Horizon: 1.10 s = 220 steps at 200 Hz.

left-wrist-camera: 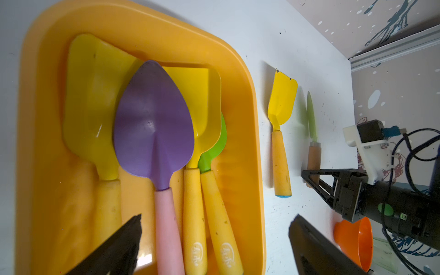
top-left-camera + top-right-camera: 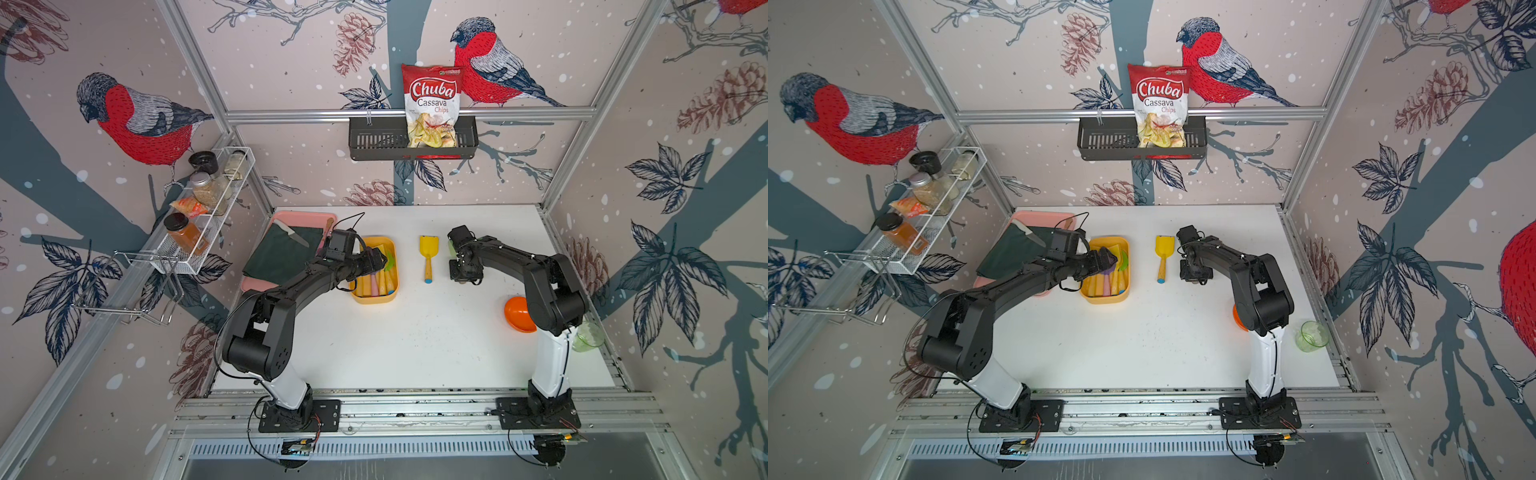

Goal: Take the shovel out of the storage box
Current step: Place the shovel at the center of the board, then pick up the shovel from the storage box.

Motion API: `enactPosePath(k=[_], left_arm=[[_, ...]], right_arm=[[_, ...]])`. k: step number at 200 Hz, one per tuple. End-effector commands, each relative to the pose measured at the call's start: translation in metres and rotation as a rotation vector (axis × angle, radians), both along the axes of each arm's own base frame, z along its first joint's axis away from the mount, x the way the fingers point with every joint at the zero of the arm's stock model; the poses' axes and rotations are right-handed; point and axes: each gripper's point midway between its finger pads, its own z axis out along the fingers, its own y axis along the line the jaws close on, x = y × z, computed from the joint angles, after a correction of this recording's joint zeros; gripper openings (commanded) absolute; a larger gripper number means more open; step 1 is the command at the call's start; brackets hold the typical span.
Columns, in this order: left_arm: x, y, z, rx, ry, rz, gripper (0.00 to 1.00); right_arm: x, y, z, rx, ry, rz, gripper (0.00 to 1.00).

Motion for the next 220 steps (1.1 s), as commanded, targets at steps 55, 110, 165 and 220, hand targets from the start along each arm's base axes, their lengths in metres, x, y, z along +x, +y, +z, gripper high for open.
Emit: enactPosePath(k=[55, 110, 165, 220], left_arm=[[-0.001, -0.001, -0.007, 0.02, 0.014, -0.019, 0.98], [-0.001, 0.003, -0.014, 0.083, 0.034, -0.017, 0.98], [0.004, 0.0, -0.031, 0.292, 0.098, -0.052, 0.92], [-0.011, 0.003, -0.053, 0.461, 0.218, -0.075, 0.7]], right_arm=[[-0.017, 0.004, -0.016, -0.054, 0.065, 0.018, 0.34], [-0.025, 0.011, -0.007, -0.045, 0.054, 0.025, 0.38], [-0.029, 0.007, 0.035, -0.042, -0.009, -0.014, 0.43], [-0.038, 0.009, 0.079, 0.027, -0.097, -0.022, 0.43]])
